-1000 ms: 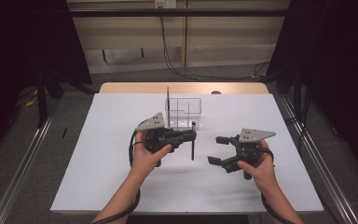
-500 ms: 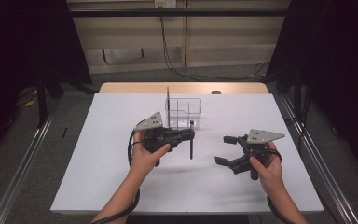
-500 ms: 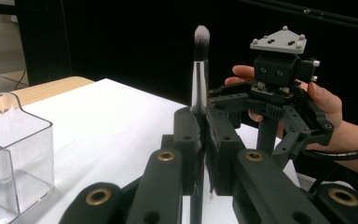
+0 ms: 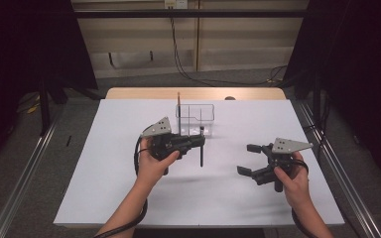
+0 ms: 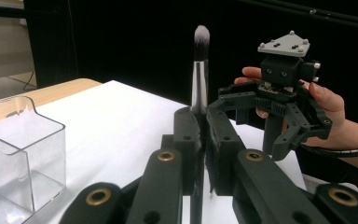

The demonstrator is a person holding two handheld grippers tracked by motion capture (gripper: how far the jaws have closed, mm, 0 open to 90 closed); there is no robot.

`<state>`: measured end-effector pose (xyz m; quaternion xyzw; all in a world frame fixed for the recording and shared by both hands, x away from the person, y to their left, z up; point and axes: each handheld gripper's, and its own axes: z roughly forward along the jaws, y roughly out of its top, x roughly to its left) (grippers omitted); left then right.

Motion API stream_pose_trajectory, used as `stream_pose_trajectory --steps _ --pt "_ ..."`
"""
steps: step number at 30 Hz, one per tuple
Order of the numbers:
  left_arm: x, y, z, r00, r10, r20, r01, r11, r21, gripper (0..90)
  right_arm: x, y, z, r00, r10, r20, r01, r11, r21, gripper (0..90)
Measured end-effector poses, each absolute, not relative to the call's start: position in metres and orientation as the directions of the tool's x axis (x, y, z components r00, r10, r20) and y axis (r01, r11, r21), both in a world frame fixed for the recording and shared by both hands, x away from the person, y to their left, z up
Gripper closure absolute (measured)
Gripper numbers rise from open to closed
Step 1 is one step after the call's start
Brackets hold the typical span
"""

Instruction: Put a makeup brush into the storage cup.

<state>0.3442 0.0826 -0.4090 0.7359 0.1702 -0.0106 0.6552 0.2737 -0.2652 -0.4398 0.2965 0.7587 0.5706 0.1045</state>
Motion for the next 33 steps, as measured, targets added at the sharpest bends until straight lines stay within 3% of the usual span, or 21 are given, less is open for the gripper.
stream_pose_trajectory --steps 33 --pt "0.346 0.092 -0.408 0.937 0.263 -0.228 0.253 -0.064 0.965 83.9 0.261 -0.302 -0.448 -0.768 0.62 0.16 0.333 0.172 0.927 4.9"
